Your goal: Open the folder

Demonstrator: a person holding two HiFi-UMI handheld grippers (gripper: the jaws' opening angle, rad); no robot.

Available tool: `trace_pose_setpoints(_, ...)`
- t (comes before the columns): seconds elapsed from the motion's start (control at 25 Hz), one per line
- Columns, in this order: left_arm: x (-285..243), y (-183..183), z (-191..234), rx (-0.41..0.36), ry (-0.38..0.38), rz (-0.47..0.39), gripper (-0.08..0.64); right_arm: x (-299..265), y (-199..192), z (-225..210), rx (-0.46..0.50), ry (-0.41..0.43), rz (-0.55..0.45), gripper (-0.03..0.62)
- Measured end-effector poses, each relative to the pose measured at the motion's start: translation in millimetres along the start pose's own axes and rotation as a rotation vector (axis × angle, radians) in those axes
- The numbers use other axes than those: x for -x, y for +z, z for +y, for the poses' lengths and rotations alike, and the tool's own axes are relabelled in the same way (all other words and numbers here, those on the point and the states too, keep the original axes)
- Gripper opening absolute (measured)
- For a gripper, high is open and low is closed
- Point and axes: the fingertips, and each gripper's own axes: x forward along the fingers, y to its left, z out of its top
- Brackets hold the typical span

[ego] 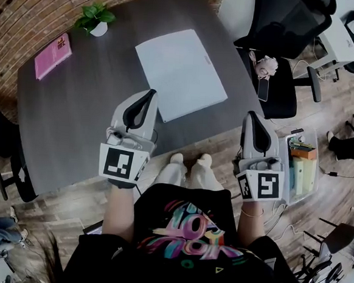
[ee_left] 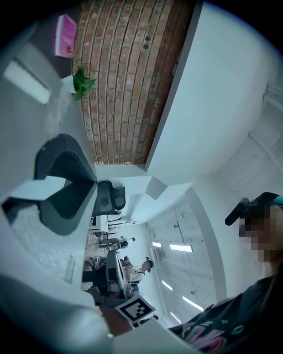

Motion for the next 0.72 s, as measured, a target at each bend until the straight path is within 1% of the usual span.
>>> trace_pose_setpoints(0.16, -10.4, -4.5, 3.2, 0.001, 0.013, 0.008, 0.002, -12.2, -7.4, -6.8, -0.01, 0.012, 0.01, 0.0)
trace_pose_setpoints(0.36, -32.2, -6.2, 14.5, -0.005, 0.065, 0.015, 0.002, -44.1, -9.6, -24.3, -0.02, 0.055, 0.004, 0.0)
trace_pose_setpoints(0.56, -62.8, -7.4, 25.8, -0.006, 0.143, 0.032, 0.002, -93.3, -10.8, -46.2, -0.022, 0.143, 0.006, 0.0)
trace_pose_setpoints(0.72, -86.3, -8.1, 34.7, -0.015, 0.222, 0.045, 0.002, -135.6, -9.1, -59.7, -0.014, 0.241, 0.006, 0.0)
